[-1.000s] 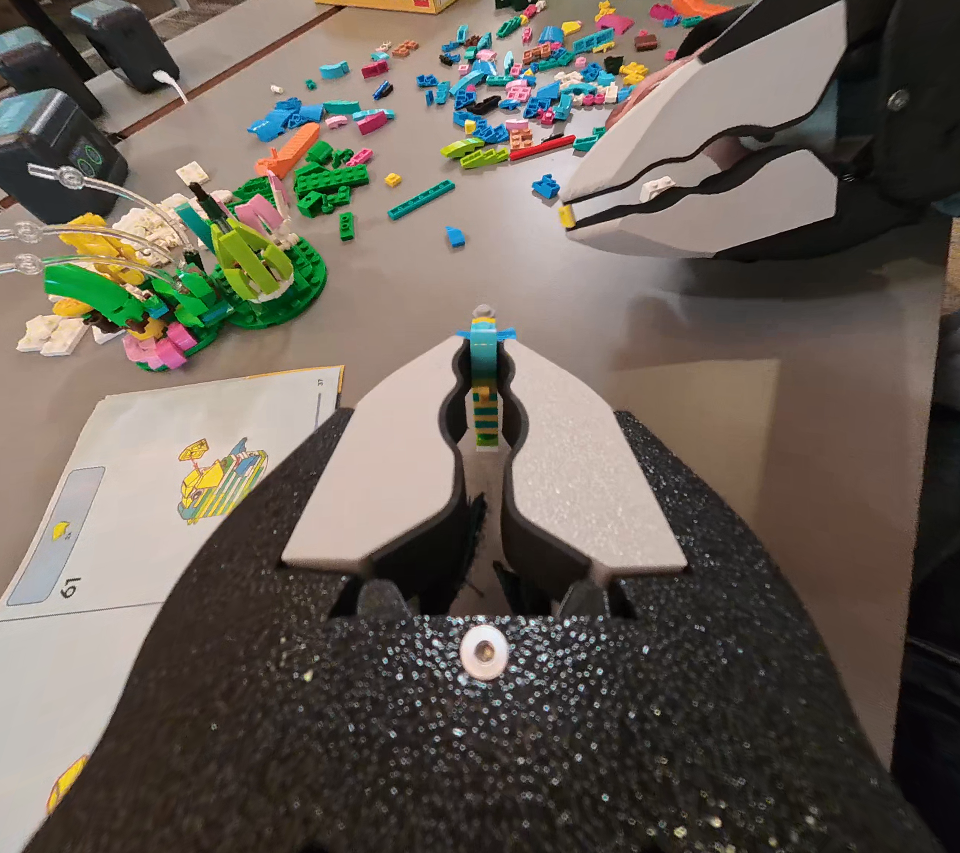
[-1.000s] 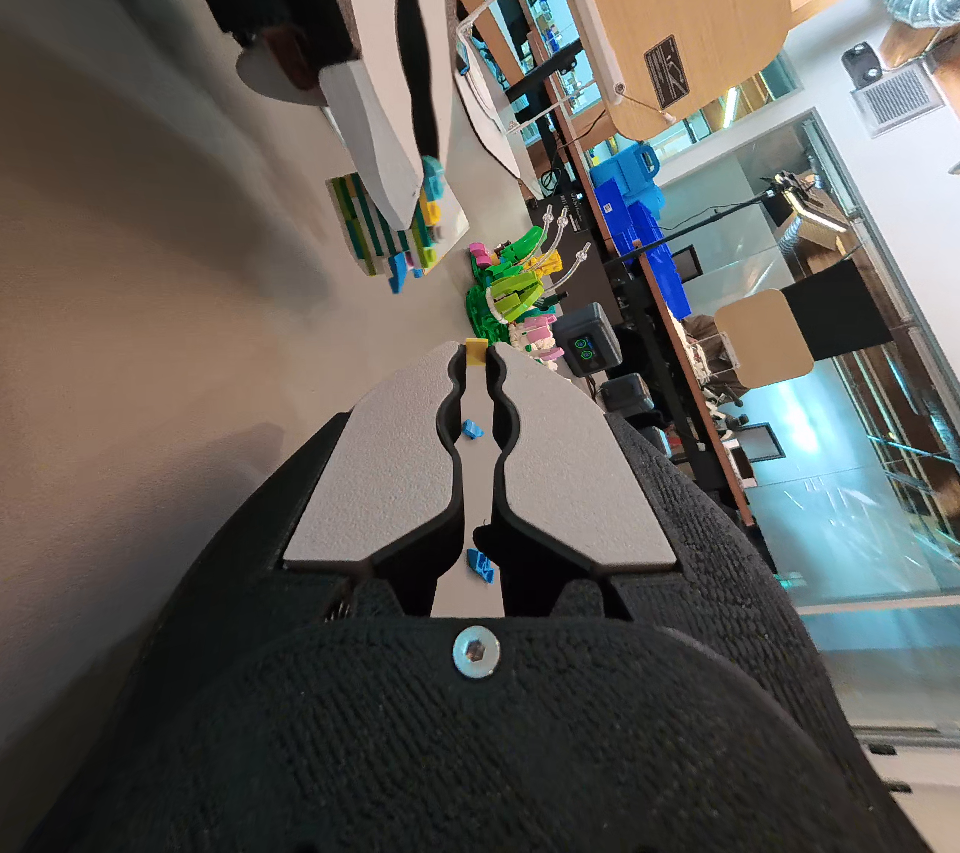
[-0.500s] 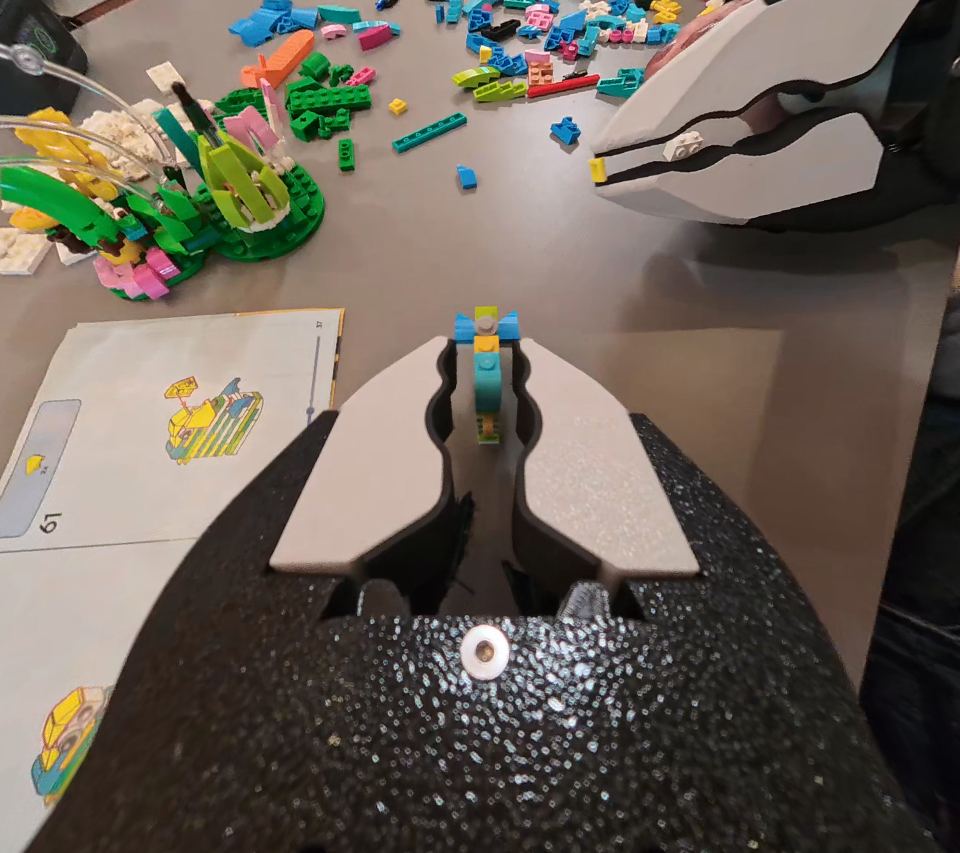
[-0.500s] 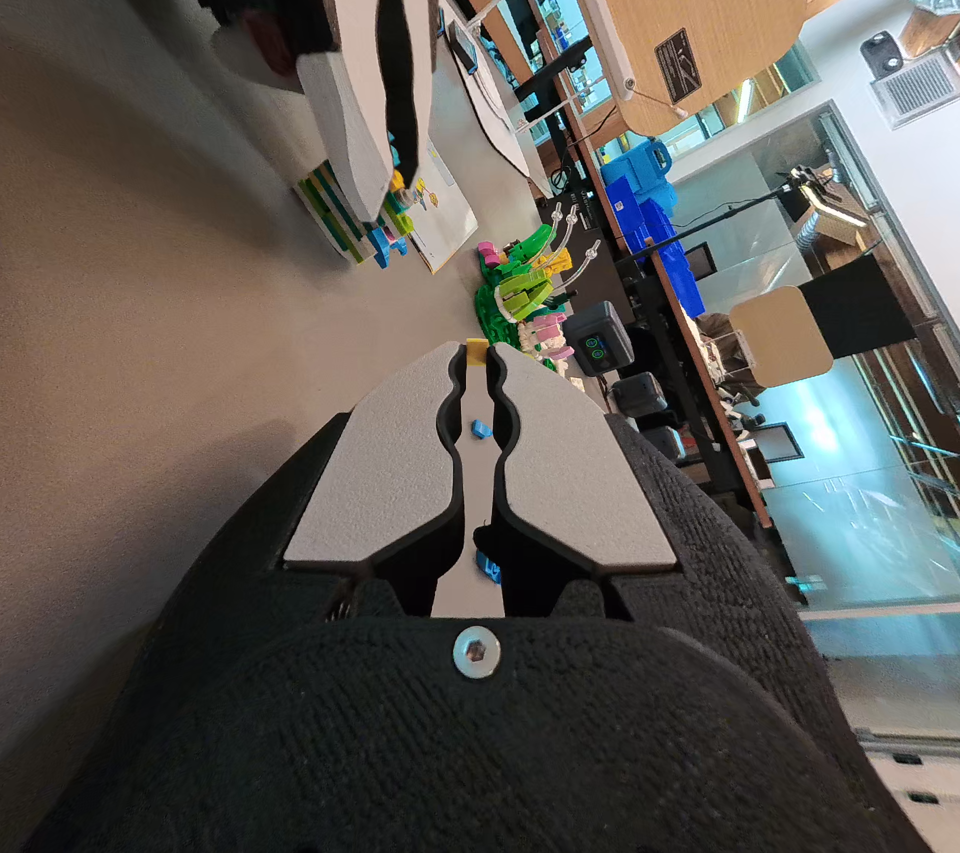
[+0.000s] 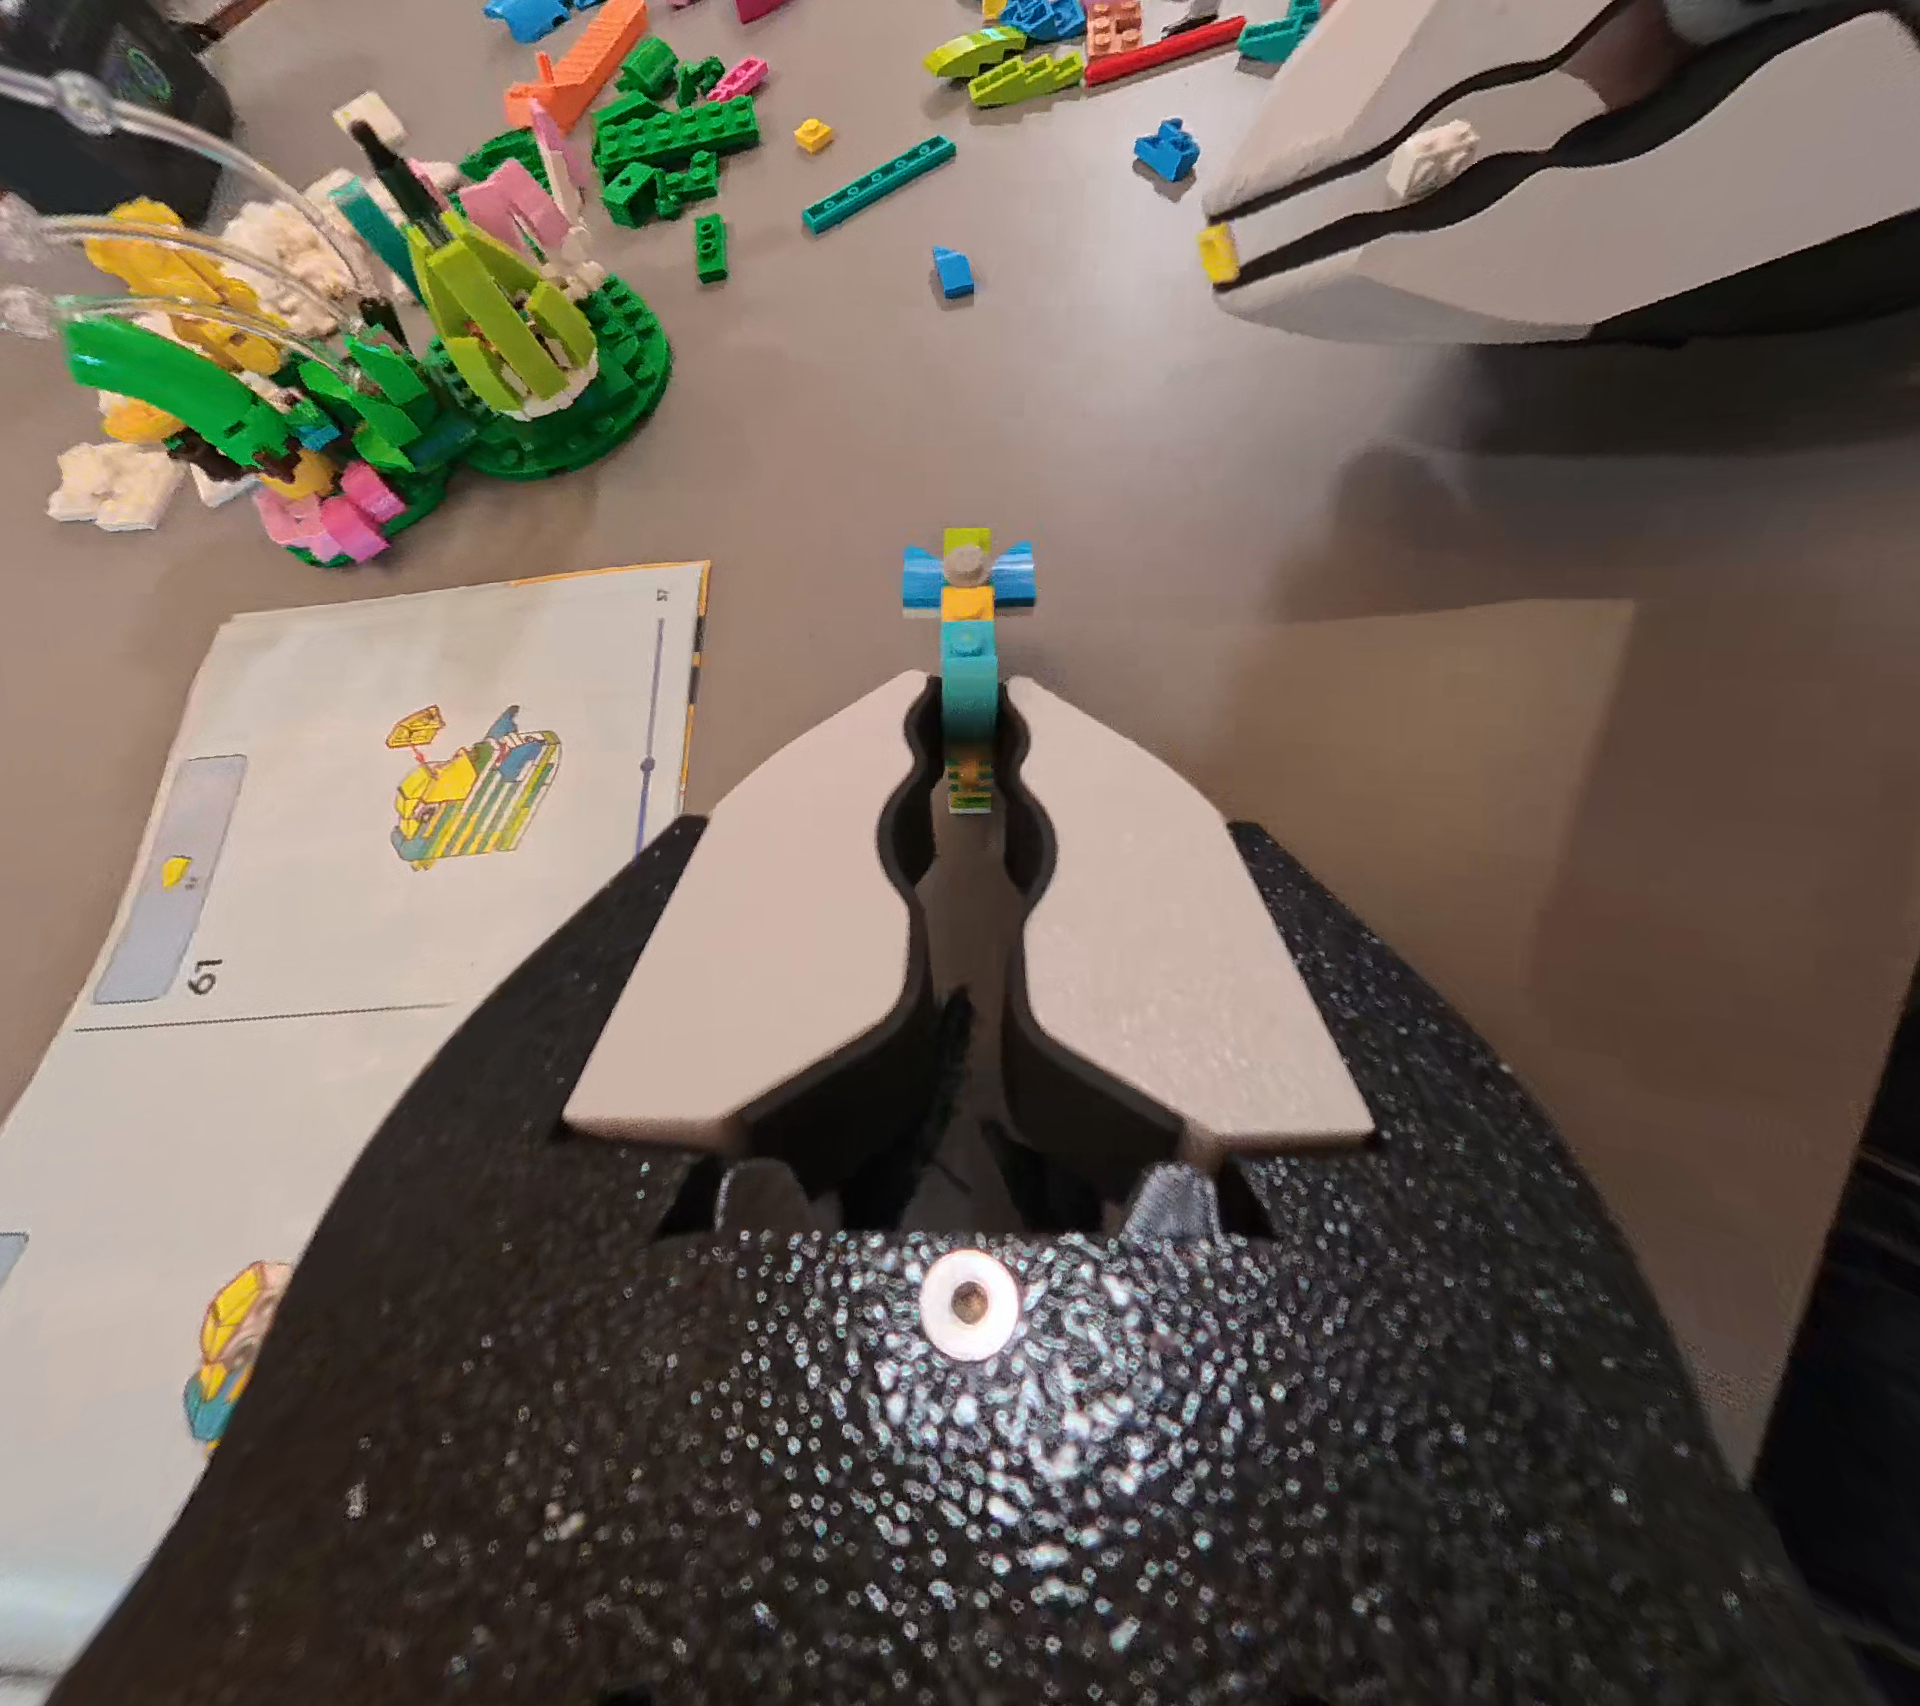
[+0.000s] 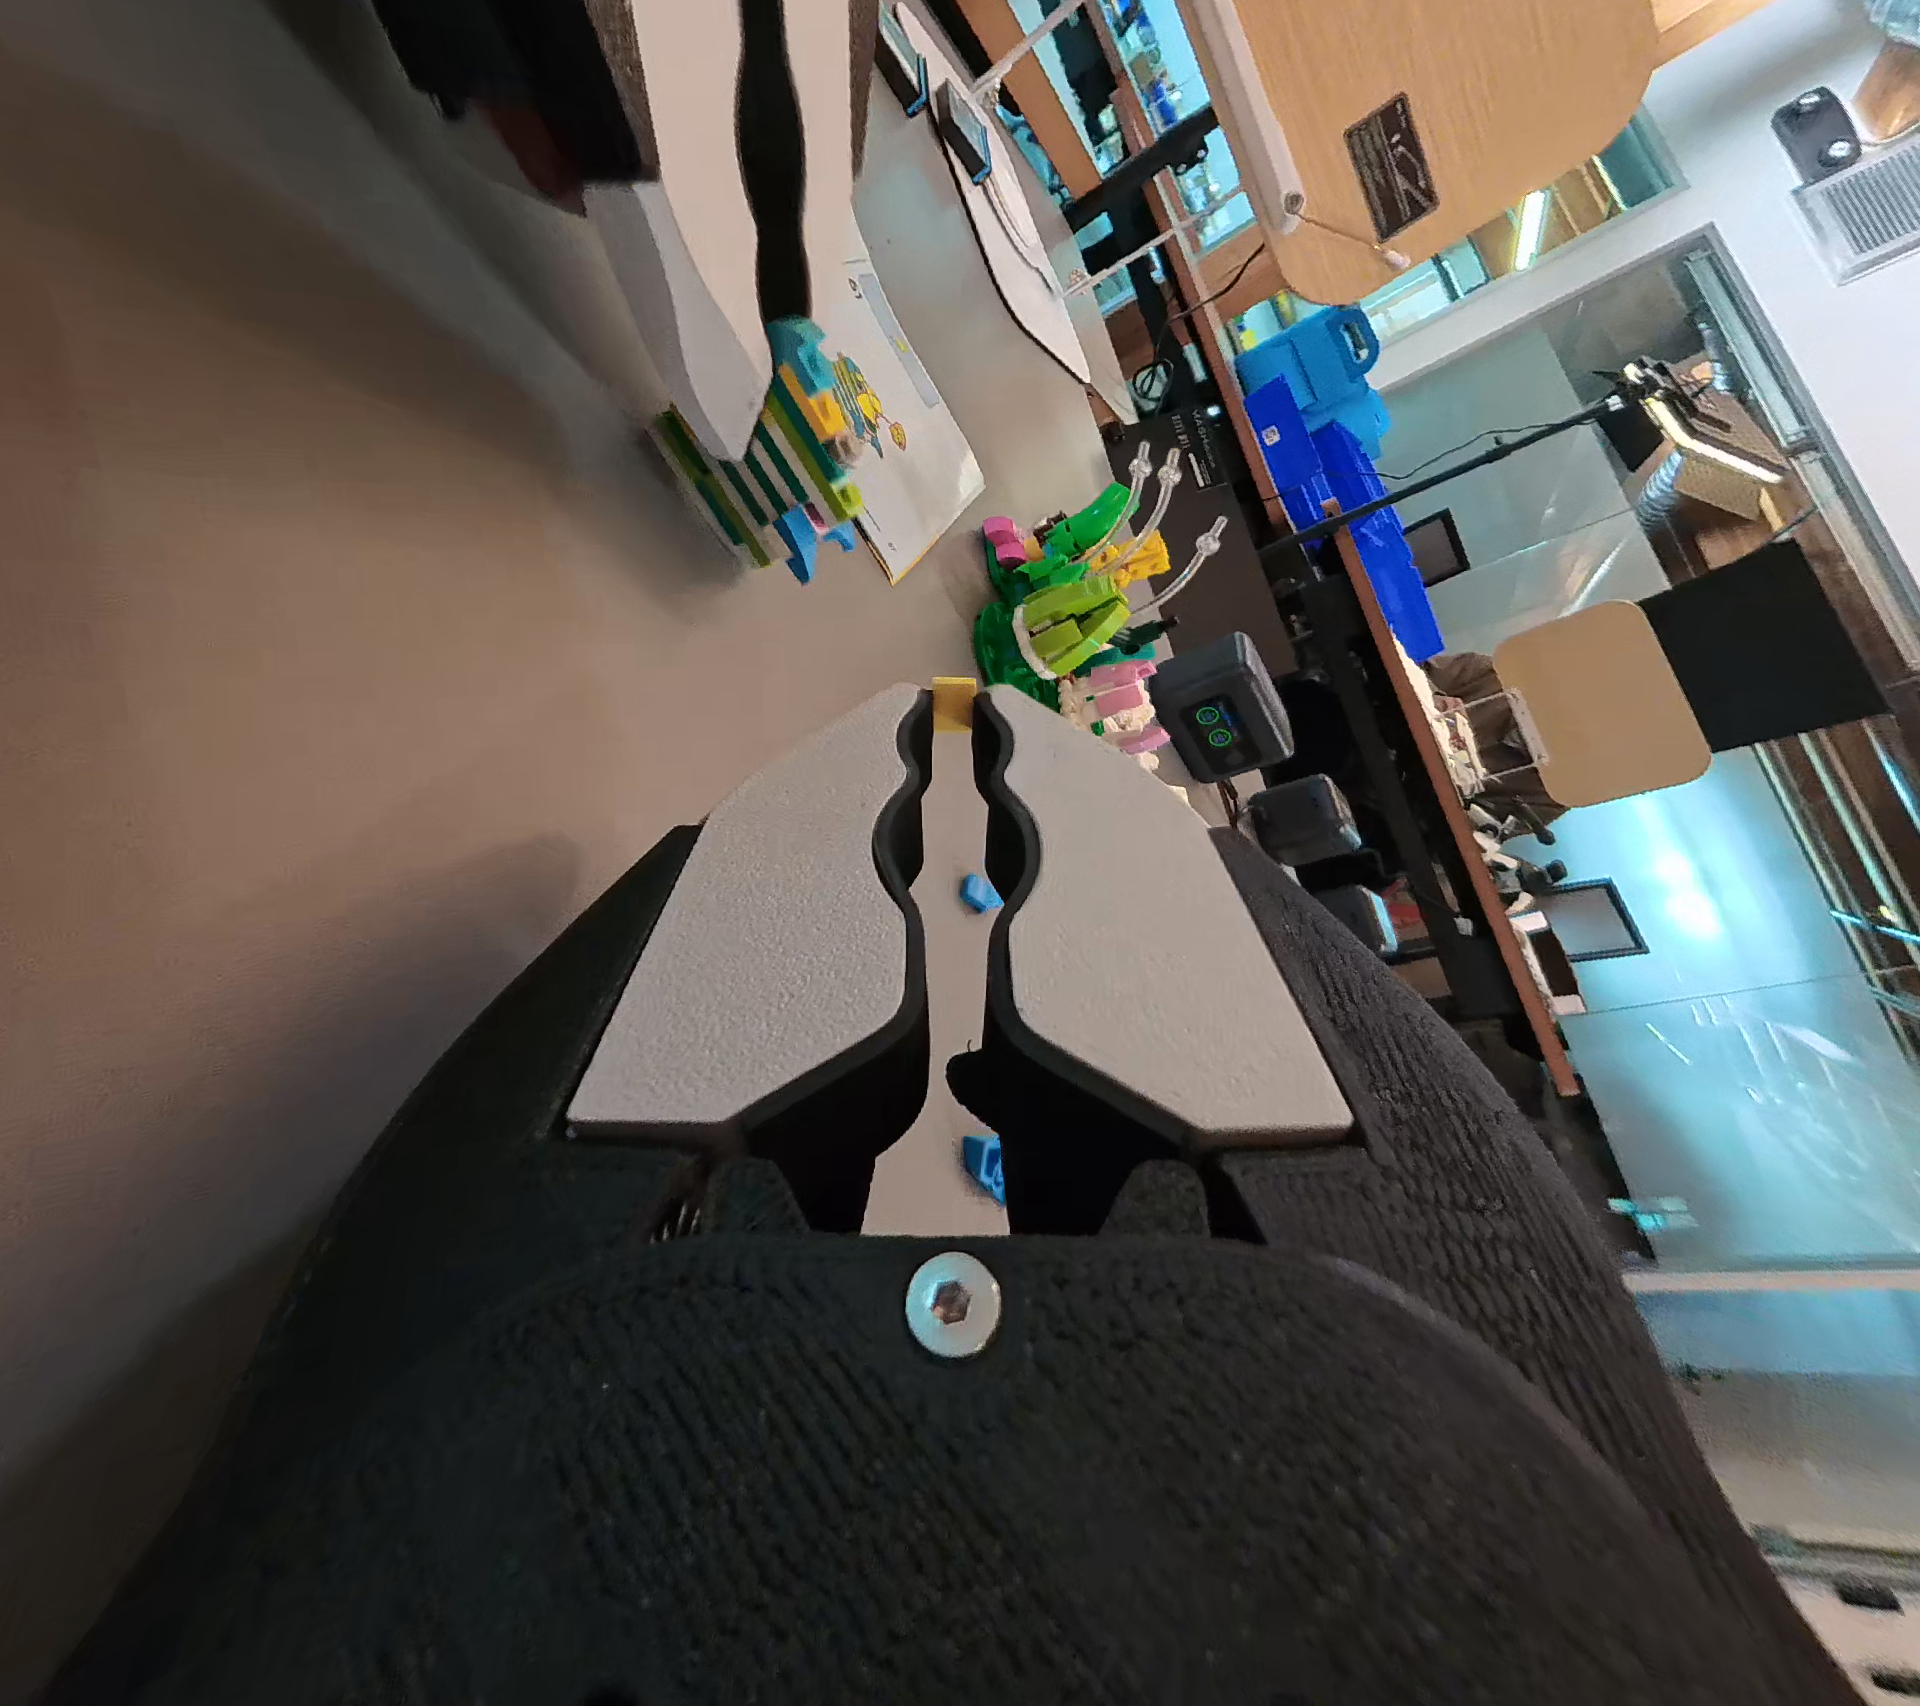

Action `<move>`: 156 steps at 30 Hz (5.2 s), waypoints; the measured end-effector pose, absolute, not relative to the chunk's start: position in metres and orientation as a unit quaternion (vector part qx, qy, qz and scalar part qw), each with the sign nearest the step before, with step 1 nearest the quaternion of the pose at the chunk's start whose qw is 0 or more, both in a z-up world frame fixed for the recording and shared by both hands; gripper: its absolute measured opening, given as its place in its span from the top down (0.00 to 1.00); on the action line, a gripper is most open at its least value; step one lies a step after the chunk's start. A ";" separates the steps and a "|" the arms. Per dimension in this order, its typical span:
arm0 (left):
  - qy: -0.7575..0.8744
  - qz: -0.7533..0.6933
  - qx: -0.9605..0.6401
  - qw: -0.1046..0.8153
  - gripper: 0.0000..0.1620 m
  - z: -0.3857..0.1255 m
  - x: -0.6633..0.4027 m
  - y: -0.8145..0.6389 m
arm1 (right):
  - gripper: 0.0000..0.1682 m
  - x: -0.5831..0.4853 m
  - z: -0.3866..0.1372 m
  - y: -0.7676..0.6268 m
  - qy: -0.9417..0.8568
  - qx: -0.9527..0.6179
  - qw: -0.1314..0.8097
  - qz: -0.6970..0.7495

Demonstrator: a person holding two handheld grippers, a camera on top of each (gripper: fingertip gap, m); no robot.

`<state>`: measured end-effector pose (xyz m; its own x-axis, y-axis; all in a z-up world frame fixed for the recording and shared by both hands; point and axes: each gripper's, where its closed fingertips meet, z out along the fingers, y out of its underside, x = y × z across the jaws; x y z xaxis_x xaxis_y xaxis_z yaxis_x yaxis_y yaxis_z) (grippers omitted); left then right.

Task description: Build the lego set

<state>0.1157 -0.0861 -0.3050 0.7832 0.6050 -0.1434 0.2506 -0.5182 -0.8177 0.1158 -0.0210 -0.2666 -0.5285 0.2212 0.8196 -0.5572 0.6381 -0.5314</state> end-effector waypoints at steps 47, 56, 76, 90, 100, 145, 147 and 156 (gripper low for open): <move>-0.199 0.145 -0.862 0.443 0.95 -0.306 0.126 -0.062 | 0.86 0.117 -0.322 0.093 -0.976 -0.112 0.012 0.185; -0.197 0.141 -0.863 0.444 0.95 -0.306 0.127 -0.062 | 0.94 0.114 -0.302 0.070 -0.964 -0.067 0.033 0.254; -0.142 0.229 -0.850 0.453 0.95 -0.289 0.127 -0.052 | 0.94 0.127 -0.242 -0.042 -0.903 0.239 0.152 0.323; -0.171 0.129 -0.860 0.463 0.95 -0.301 0.135 -0.048 | 0.94 0.138 -0.253 -0.039 -0.925 0.234 0.076 0.290; -0.174 0.109 -0.868 0.451 0.95 -0.306 0.137 -0.048 | 0.94 0.139 -0.274 -0.041 -0.947 0.225 0.010 0.231; -0.186 0.000 -0.872 0.453 0.95 -0.306 0.136 -0.048 | 0.94 0.130 -0.280 -0.046 -0.964 0.198 -0.117 0.136; -0.184 0.010 -0.870 0.457 0.95 -0.306 0.136 -0.048 | 0.94 0.131 -0.280 -0.046 -0.963 0.202 -0.112 0.139; -0.187 0.061 -0.878 0.436 0.85 -0.314 0.137 -0.052 | 0.94 0.135 -0.279 -0.042 -0.962 0.217 -0.071 0.149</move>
<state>0.1367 -0.0524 -0.3137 0.9225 0.3821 0.0555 0.2754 -0.5504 -0.7882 0.1352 -0.0421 -0.2793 -0.8956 -0.4389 -0.0729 -0.3965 0.8617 -0.3168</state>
